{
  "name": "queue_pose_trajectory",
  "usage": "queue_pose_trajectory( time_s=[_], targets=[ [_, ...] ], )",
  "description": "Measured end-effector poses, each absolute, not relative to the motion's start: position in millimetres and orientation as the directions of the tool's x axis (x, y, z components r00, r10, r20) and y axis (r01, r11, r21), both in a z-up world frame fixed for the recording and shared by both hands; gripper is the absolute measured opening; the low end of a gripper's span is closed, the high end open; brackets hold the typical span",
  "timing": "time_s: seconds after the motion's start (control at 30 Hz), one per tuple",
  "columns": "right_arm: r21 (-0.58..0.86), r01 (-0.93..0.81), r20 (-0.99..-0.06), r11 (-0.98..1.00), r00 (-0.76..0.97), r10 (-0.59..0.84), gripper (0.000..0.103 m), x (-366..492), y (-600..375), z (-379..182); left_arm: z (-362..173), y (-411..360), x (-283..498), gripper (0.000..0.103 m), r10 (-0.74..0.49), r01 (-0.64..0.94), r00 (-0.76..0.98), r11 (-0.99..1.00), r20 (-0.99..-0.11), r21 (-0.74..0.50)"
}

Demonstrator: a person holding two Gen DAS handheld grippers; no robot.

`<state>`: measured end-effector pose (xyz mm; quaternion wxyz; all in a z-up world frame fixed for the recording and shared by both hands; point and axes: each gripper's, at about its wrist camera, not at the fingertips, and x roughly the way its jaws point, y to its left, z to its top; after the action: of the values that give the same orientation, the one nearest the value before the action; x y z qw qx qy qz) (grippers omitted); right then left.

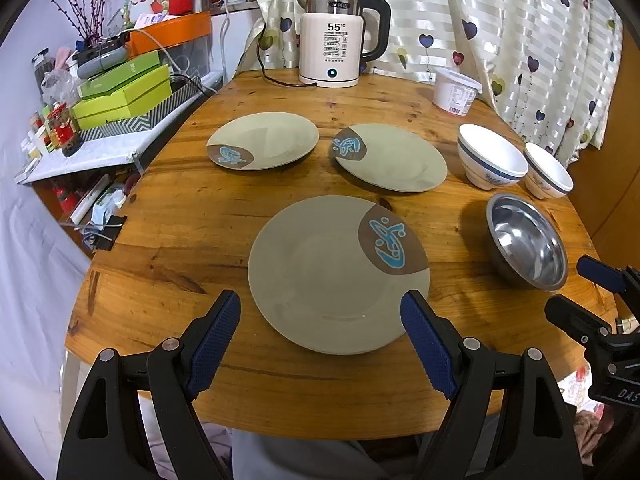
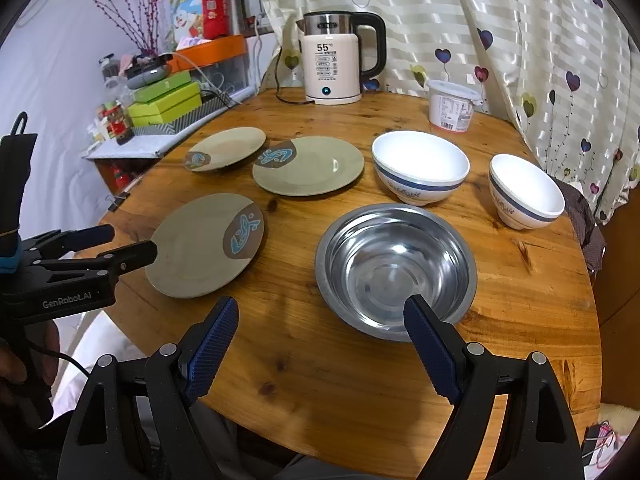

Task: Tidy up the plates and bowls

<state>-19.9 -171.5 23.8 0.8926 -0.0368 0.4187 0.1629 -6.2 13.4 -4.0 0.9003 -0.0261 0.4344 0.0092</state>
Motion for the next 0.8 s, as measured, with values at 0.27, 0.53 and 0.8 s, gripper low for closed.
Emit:
queue_pose_trajectory(
  time_s=[0.27,0.53,0.8],
  targets=[
    [0.069,-0.322,-0.761,0.944,0.595,0.259,0.085,-20.0,-170.9,22.7,-5.6,12.2,-5.2,0.083,-0.011,-0.030,0.616,0.999,-0.787,-0.038],
    [0.069,-0.323,-0.762,0.944,0.594,0.259,0.085,-19.2,-170.4,22.1,-7.2,14.2,-4.9,0.082,-0.023,-0.030,0.617,0.998,-0.787,-0.053],
    [0.072,-0.329,-0.763,0.941,0.590,0.265,0.085,-17.5,-168.0,21.0,-8.3,14.3,-3.9,0.081,-0.031,-0.027,0.616,0.998,-0.787,-0.060]
  ],
)
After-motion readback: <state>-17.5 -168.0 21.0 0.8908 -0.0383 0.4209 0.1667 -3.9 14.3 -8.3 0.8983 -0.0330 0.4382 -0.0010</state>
